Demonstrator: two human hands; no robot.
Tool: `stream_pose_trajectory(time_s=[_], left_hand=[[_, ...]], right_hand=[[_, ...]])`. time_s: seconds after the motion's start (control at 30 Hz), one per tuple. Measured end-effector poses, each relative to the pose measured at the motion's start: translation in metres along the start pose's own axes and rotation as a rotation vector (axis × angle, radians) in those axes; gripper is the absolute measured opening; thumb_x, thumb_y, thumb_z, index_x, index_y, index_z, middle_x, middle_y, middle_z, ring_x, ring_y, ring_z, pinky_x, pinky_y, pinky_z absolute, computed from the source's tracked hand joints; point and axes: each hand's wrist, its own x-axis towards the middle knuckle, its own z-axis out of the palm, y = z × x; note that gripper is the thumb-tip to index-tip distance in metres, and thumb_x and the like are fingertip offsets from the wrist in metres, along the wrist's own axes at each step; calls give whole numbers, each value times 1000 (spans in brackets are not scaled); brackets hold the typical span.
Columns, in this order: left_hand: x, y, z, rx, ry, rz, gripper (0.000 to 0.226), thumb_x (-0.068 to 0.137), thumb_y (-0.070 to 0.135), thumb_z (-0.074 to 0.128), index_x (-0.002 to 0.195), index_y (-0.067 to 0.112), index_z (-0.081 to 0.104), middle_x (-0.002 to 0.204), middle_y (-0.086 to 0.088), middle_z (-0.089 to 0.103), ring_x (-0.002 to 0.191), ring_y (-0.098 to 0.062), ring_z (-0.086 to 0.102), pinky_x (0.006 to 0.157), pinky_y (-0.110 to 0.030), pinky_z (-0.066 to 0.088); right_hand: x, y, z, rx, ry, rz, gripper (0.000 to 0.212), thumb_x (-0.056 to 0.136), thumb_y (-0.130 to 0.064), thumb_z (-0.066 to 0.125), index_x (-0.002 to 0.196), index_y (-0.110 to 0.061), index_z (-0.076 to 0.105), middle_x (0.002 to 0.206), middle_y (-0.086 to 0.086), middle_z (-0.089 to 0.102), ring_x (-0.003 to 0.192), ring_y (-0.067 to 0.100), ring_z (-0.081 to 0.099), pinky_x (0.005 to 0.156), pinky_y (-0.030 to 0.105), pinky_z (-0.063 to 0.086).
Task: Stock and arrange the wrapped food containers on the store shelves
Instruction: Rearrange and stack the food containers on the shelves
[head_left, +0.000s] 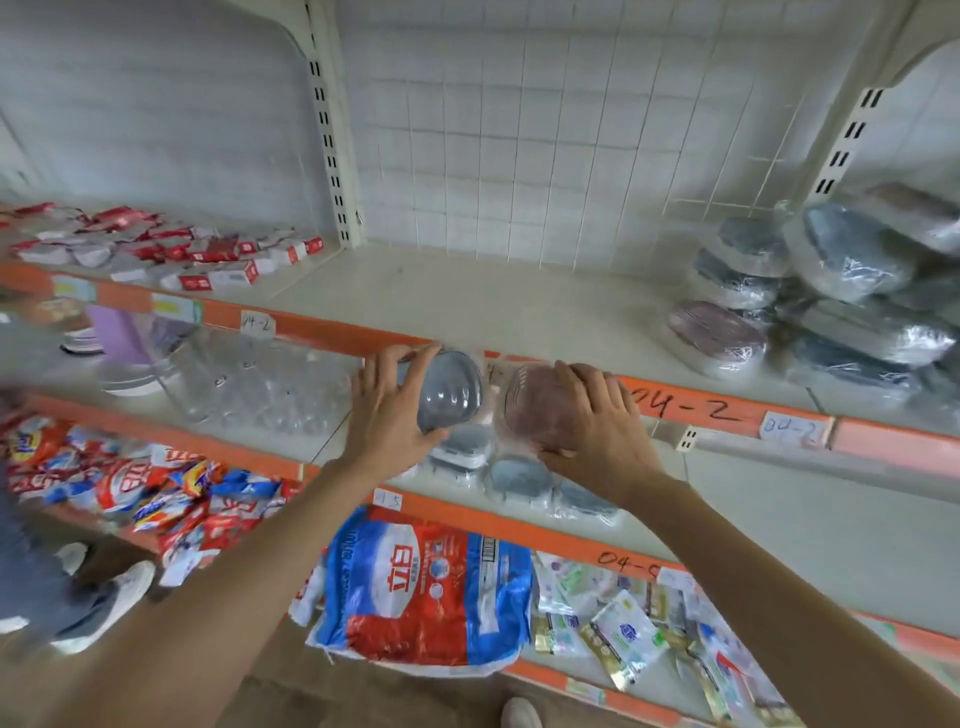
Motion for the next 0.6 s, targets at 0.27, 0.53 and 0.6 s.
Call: stream_pose_trajectory(time_s=[0.27, 0.53, 0.6], left_hand=[[-68, 7, 23, -7, -714, -7, 99, 68, 47, 77, 146, 20, 23, 142, -3, 32, 129, -22, 32, 103, -37, 32], [-42, 16, 106, -58, -773, 78, 90, 69, 36, 80, 143, 19, 32, 141, 2, 36, 131, -19, 32, 104, -32, 32], [-36, 21, 149, -61, -717, 86, 86, 69, 37, 80, 141, 19, 35, 142, 2, 37, 133, -19, 31, 107, -32, 28]], right_hand=[[-88, 20, 50, -3, -460, 78, 82, 71, -51, 63, 138, -18, 28, 131, 3, 32, 122, 21, 37, 107, 30, 24], [-101, 73, 113, -70, -482, 145, 71, 75, -55, 59, 131, -21, 32, 132, 0, 33, 125, 20, 32, 110, 38, 21], [-93, 90, 140, -99, -447, 200, 68, 76, -54, 59, 131, -23, 33, 135, 0, 32, 127, 19, 28, 111, 45, 17]])
